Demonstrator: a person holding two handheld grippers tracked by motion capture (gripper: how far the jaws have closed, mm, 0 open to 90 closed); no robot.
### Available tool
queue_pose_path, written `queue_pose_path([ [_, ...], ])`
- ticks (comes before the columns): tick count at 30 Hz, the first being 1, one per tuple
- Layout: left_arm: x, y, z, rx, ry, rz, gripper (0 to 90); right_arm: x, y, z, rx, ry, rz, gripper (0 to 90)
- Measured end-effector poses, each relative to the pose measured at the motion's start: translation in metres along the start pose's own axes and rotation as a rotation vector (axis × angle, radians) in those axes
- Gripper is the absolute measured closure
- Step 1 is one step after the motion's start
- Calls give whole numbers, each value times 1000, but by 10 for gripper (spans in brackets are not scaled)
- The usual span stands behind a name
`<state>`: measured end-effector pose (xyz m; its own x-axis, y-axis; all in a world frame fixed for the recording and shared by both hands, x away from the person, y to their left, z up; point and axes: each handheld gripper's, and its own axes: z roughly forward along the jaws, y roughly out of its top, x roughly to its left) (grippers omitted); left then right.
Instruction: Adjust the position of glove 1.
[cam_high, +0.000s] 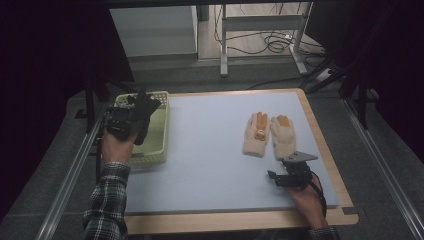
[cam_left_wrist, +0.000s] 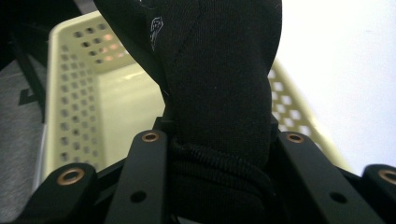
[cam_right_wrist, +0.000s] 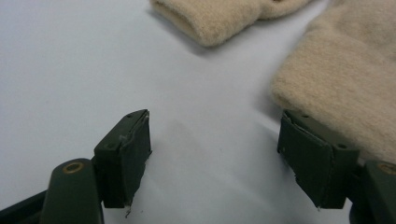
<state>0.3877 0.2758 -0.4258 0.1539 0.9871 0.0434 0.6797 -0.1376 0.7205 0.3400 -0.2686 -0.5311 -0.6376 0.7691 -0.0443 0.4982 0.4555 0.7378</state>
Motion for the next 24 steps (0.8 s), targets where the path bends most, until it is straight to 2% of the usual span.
queue_pose_path([
  [2,5,-1,2,4,3,-13,672,0,0,0,0,0,0,251],
  [5,16,-4,7,11,39,-28,671,0,0,0,0,0,0,251],
  [13,40,-10,27,39,49,-84,662,0,0,0,1,1,0,251],
  [16,46,-12,40,70,56,-83,657,0,0,0,1,1,0,251],
  [22,55,-12,55,108,64,-94,649,0,0,0,1,1,0,251],
  [24,58,-11,61,124,54,-98,645,0,0,0,1,0,0,251],
])
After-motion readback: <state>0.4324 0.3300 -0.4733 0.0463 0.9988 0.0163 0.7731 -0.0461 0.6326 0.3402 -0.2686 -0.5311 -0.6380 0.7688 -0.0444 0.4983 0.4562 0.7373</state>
